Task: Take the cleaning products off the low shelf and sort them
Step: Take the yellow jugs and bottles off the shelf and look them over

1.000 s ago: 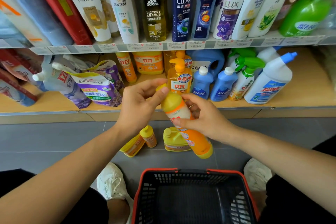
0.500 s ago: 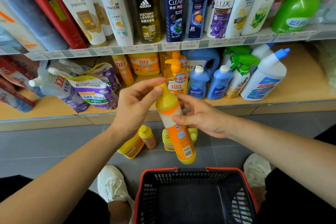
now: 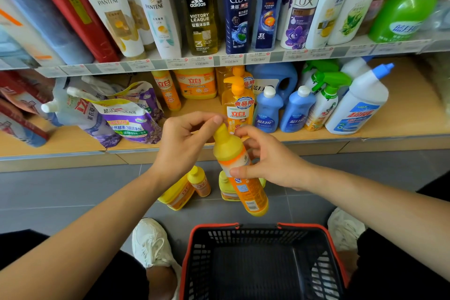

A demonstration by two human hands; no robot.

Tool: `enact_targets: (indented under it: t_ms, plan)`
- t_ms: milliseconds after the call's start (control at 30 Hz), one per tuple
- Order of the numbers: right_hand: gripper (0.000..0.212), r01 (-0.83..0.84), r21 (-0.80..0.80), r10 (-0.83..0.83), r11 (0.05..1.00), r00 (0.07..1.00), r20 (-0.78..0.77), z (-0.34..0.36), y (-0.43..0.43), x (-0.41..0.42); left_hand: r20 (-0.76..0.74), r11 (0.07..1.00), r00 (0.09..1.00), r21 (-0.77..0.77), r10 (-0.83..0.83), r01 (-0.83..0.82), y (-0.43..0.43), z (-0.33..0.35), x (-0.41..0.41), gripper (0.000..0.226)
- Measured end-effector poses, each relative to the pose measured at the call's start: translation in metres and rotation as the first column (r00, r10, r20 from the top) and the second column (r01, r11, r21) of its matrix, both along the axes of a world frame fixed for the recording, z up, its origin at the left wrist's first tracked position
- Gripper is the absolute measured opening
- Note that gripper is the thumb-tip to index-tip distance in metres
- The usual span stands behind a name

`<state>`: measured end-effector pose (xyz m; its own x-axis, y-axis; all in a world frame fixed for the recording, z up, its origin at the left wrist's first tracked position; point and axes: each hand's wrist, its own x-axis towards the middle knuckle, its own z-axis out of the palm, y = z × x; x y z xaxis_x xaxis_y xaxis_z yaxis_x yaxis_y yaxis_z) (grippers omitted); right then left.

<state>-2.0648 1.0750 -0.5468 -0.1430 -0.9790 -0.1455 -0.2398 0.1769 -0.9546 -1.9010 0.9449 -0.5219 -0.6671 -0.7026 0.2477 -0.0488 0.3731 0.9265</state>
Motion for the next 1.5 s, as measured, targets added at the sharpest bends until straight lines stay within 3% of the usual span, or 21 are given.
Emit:
enact_targets:
  t_ms: [367,600,833,1200,1267,1367,1500]
  plan:
    - [0.06,0.042,-0.001,-0.042,0.999,0.998,0.05,0.004,0.001,0.0,0.029,0.997,0.998,-0.055,-0.054,0.055,0.002,-0.001,0.005,0.029]
    - [0.06,0.035,-0.009,-0.034,0.999,0.999,0.041,0.003,0.002,0.002,-0.012,0.998,0.999,0.037,-0.051,0.051,0.002,0.001,0.002,0.02]
    - [0.062,0.05,-0.008,-0.05,0.999,0.998,0.034,0.0,0.002,0.001,0.022,0.996,0.996,-0.007,-0.088,0.088,0.001,0.001,0.002,0.019]
    - [0.064,0.099,-0.047,-0.097,0.994,0.994,0.057,0.0,-0.002,-0.003,0.037,0.957,0.991,-0.257,-0.127,0.133,0.002,0.0,-0.001,0.039]
    - [0.066,0.11,-0.054,-0.107,0.992,0.992,0.062,-0.001,-0.003,-0.004,0.037,0.968,0.993,-0.223,-0.108,0.114,0.002,-0.005,0.0,0.049]
    - [0.068,0.167,-0.056,-0.16,0.984,0.981,0.107,-0.003,-0.003,-0.011,0.062,0.997,0.997,-0.051,-0.053,0.057,0.003,-0.014,0.002,0.061]
    - [0.069,0.225,-0.077,-0.211,0.971,0.965,0.156,0.001,-0.004,-0.02,0.314,0.994,0.944,0.061,-0.103,0.089,-0.001,-0.034,0.003,0.04]
